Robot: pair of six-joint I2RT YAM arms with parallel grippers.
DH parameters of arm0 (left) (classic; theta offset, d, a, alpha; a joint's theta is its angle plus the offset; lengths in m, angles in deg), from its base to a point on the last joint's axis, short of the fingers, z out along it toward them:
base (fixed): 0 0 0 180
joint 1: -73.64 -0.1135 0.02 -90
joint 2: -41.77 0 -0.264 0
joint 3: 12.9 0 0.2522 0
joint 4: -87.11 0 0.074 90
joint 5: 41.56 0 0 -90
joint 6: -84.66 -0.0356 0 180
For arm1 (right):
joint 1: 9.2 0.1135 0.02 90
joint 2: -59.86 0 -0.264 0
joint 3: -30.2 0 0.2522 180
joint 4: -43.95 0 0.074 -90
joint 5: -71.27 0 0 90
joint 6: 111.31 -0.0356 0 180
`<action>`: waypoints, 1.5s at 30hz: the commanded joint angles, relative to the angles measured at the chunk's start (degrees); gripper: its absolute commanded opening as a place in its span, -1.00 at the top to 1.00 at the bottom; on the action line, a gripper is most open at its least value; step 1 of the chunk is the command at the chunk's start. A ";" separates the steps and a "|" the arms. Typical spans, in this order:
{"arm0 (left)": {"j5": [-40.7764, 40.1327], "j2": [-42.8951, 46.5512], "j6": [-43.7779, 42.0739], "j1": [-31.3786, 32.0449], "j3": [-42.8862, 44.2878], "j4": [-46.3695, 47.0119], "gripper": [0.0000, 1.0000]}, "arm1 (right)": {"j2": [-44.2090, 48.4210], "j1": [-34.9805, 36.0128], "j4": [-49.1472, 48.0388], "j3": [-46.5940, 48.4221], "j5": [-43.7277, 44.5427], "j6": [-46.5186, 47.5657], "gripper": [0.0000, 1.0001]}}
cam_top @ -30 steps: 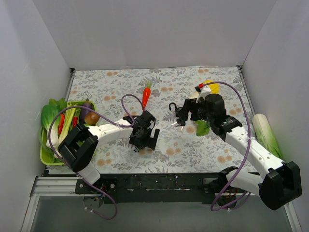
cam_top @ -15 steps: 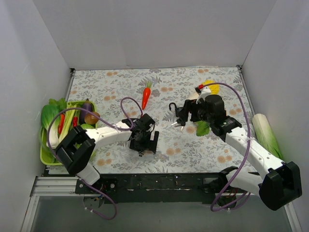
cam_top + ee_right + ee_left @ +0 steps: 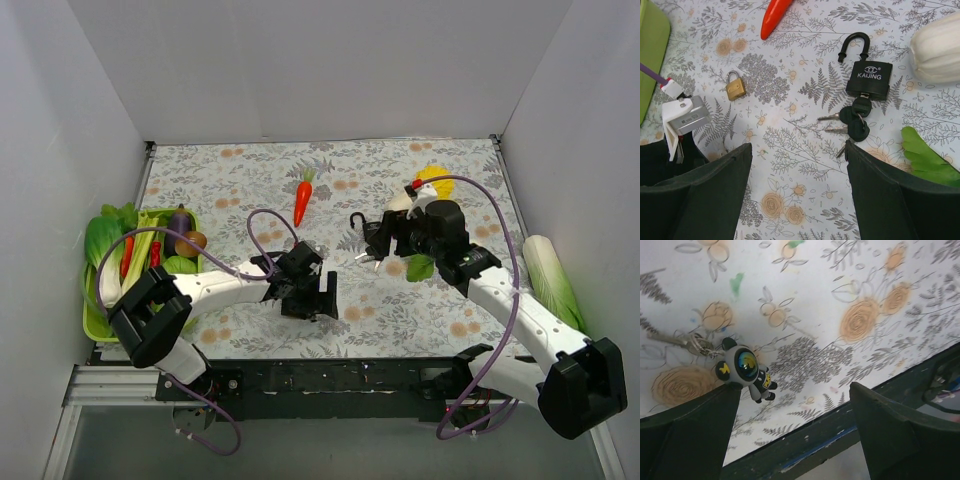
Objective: Unlock with the key
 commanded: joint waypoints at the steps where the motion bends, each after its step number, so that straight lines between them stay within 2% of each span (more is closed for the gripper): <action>1: 0.40 -0.73 1.48 0.67 -0.46 11.21 -0.79 | 2.19 -0.02 -1.61 -0.48 -0.09 -0.24 -0.64; 6: 0.13 -5.04 -0.36 0.85 4.10 15.53 -0.79 | 2.36 -0.02 -0.38 -0.57 0.08 -0.33 -0.64; 10: 3.11 -7.33 -1.07 1.82 6.75 19.13 -0.79 | 3.33 -0.11 0.67 -0.92 1.05 -0.24 -0.64; 17: 2.15 -3.56 -3.35 1.03 5.87 20.37 -0.89 | 5.00 -0.02 4.01 -0.48 3.77 0.28 -0.63; 21: 3.64 2.24 -4.59 -2.66 1.23 19.32 -0.94 | 5.70 -0.02 5.42 -1.36 3.95 0.20 -0.62; 26: 9.08 10.51 -8.89 -11.79 -2.04 18.08 -0.96 | 6.32 0.85 6.48 -3.91 2.90 -1.56 -0.57; 32: 21.82 6.84 -13.90 -23.57 4.35 17.12 -0.96 | 4.74 10.25 5.78 -7.68 5.44 -7.09 -0.50; 37: 22.01 3.31 -16.80 -26.13 10.61 15.18 -0.96 | 1.06 20.26 4.72 -8.83 10.97 -12.98 -0.47; 40: 21.40 3.48 -18.38 -26.57 12.28 13.96 -0.96 | -1.31 23.78 2.62 -9.36 13.96 -15.36 -0.44; 45: 16.66 4.53 -22.87 -26.48 14.57 10.61 -0.96 | -7.20 25.64 0.85 -7.26 16.95 -15.19 -0.39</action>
